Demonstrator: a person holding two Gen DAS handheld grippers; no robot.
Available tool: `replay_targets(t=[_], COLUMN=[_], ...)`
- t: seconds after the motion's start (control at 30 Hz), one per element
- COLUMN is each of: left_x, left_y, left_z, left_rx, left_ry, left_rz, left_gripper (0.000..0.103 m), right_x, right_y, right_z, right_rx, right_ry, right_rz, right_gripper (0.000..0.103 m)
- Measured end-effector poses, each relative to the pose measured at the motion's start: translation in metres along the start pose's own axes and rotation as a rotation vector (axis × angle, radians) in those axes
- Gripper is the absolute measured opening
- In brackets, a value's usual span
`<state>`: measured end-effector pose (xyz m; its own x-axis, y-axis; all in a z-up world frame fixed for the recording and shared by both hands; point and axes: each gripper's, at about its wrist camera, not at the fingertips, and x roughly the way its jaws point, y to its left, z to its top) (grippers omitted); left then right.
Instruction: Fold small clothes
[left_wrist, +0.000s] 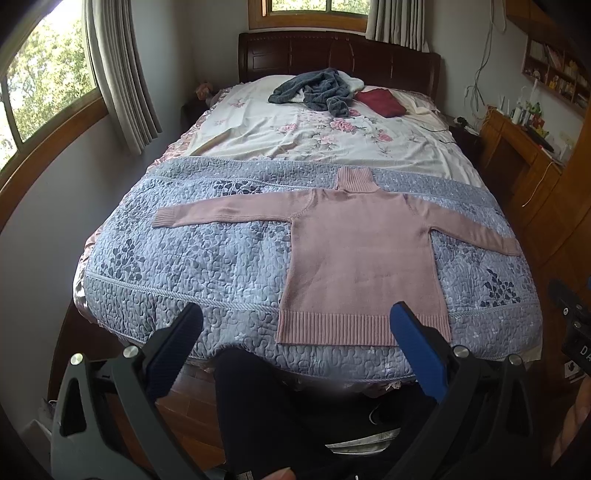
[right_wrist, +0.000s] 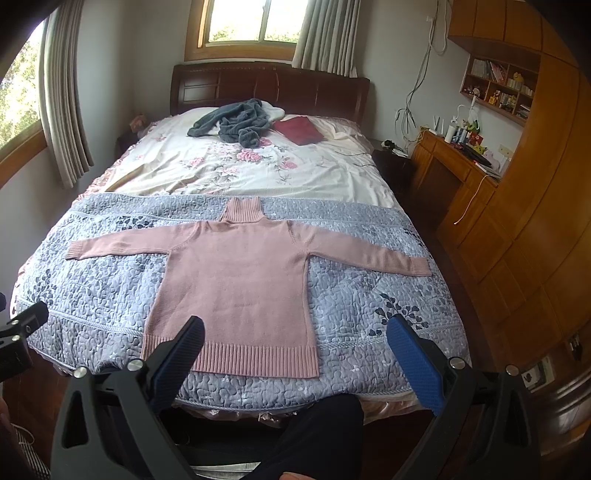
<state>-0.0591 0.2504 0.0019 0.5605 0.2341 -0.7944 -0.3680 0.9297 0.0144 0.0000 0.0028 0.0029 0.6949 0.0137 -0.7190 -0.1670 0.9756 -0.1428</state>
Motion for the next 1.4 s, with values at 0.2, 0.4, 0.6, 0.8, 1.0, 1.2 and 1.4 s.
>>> replay_targets(t=[0.2, 0.4, 0.6, 0.8, 1.0, 1.2, 1.4], left_x=[-0.0005, -0.0023, -0.0026, -0.0033, -0.0033, -0.0034, -0.0035], left_y=[0.0002, -0.0027, -0.0025, -0.0023, -0.0027, -0.0023, -0.0020], left_z=[0.0008, 0.0028, 0.0032, 0.0029, 0.0029, 0.0029, 0.0027], left_rx=[-0.001, 0.001, 0.001, -0.001, -0.001, -0.001, -0.001], left_ry=[0.000, -0.006, -0.007, -0.007, -0.007, -0.008, -0.007], left_rz=[0.001, 0.001, 0.002, 0.000, 0.001, 0.001, 0.001], left_gripper=[0.100, 0.100, 0.100, 0.100, 0.100, 0.100, 0.100], right_x=[0.0004, 0.0002, 0.0001, 0.0002, 0.0005, 0.0003, 0.0001], right_y=[0.0001, -0.0009, -0.0007, -0.0013, -0.0017, -0.0014, -0.0017], right_z=[0.0002, 0.0001, 0.0001, 0.0003, 0.0000, 0.0000, 0.0001], right_rx=[0.000, 0.002, 0.001, 0.002, 0.002, 0.002, 0.002], right_ry=[0.001, -0.004, -0.005, -0.005, -0.005, -0.004, -0.005], right_rz=[0.001, 0.000, 0.000, -0.002, -0.002, -0.001, -0.003], right_gripper=[0.099, 0.099, 0.099, 0.099, 0.099, 0.099, 0.099])
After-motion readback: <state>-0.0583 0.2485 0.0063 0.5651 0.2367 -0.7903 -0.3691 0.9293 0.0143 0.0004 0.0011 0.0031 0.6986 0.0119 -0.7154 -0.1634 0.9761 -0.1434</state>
